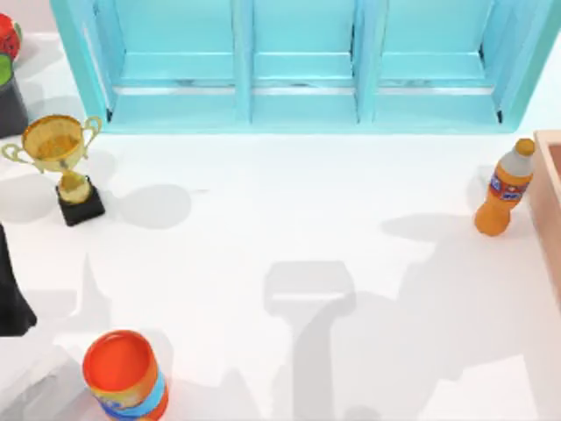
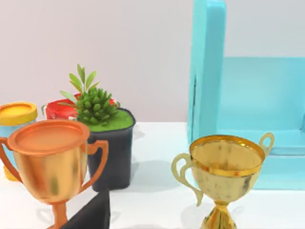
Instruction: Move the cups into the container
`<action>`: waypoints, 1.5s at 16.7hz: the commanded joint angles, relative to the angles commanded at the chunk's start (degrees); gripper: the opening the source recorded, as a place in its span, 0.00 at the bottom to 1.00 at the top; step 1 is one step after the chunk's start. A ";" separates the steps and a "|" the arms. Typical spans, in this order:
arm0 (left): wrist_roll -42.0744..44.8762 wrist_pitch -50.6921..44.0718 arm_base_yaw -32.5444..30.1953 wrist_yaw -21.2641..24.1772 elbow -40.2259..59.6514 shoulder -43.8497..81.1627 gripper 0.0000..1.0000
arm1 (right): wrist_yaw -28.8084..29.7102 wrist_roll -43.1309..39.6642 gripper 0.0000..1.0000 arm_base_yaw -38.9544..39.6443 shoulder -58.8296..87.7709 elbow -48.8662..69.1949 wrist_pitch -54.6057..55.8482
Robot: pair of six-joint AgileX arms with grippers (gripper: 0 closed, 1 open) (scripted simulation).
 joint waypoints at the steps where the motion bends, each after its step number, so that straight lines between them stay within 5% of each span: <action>1: 0.00 0.00 0.00 0.00 0.00 0.00 1.00 | -0.02 -0.29 0.00 -0.31 -0.05 0.04 0.03; 19: 0.00 0.00 0.00 0.00 0.00 0.00 1.00 | -0.01 1.48 0.00 1.46 -0.20 -14.73 14.71; 25: 0.00 0.00 0.00 0.00 0.00 0.00 1.00 | -0.01 1.48 0.45 1.46 -0.20 -14.73 14.71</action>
